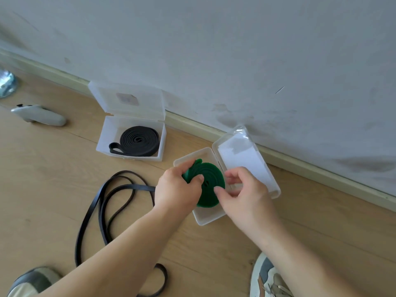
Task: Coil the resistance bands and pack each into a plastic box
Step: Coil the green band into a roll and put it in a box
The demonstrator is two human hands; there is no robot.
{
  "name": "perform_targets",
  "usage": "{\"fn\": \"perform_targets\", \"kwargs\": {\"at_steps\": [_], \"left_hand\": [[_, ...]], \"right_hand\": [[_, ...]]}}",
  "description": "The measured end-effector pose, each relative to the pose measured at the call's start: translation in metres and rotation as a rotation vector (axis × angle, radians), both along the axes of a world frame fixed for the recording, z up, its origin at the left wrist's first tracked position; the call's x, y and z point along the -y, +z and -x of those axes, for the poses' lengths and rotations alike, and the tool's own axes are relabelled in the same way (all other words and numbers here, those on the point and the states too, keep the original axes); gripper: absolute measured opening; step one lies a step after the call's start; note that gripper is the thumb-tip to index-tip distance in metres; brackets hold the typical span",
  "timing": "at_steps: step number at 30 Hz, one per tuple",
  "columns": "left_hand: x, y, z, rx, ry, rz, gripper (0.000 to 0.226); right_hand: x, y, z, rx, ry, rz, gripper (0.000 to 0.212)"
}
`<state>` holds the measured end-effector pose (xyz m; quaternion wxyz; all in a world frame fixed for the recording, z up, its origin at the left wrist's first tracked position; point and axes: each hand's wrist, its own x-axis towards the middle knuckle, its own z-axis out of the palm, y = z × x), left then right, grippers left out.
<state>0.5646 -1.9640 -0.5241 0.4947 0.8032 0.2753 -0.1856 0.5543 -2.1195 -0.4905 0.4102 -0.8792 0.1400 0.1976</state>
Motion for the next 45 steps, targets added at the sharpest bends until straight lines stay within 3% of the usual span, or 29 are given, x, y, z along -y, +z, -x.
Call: {"fn": "perform_targets", "kwargs": {"at_steps": [2,5,8,11,17,24,30,33,36,39,45], "left_hand": [[0.003,-0.003,0.003,-0.005,0.108,0.154,0.046],[0.001,-0.004,0.010,0.023,0.110,0.272,0.042],[-0.006,-0.002,0.014,0.063,-0.030,0.298,0.046],[-0.014,0.006,0.012,0.091,-0.239,0.227,0.050],[-0.019,0.016,0.009,0.101,-0.116,0.339,0.048],[-0.028,0.015,0.004,0.052,-0.169,0.321,0.042],[-0.030,0.010,-0.007,0.016,-0.332,0.198,0.030],[-0.041,0.008,-0.023,0.202,-0.337,-0.137,0.023],[-0.049,0.001,-0.032,0.090,-0.648,-0.418,0.035],[-0.045,-0.006,-0.023,0.003,-0.726,-0.466,0.036],[-0.026,-0.005,0.013,-0.082,-0.644,-0.520,0.032]], "right_hand": [[-0.002,-0.003,0.001,0.044,0.001,0.026,0.032],[0.001,-0.002,-0.006,0.102,0.089,0.111,0.037],[0.006,-0.002,-0.020,0.179,0.361,0.198,0.048],[0.005,0.000,-0.035,0.023,0.466,0.043,0.046],[0.003,-0.009,-0.034,0.043,0.223,-0.152,0.041],[0.006,-0.013,-0.029,-0.071,0.245,-0.151,0.032],[0.003,-0.027,-0.015,-0.078,0.086,-0.151,0.017],[0.008,-0.031,-0.015,-0.084,-0.027,-0.135,0.014],[0.010,-0.033,-0.011,-0.083,-0.091,-0.091,0.012],[0.006,-0.034,-0.006,-0.075,-0.136,-0.054,0.011],[0.006,-0.041,0.003,0.008,-0.128,-0.004,0.014]]}}
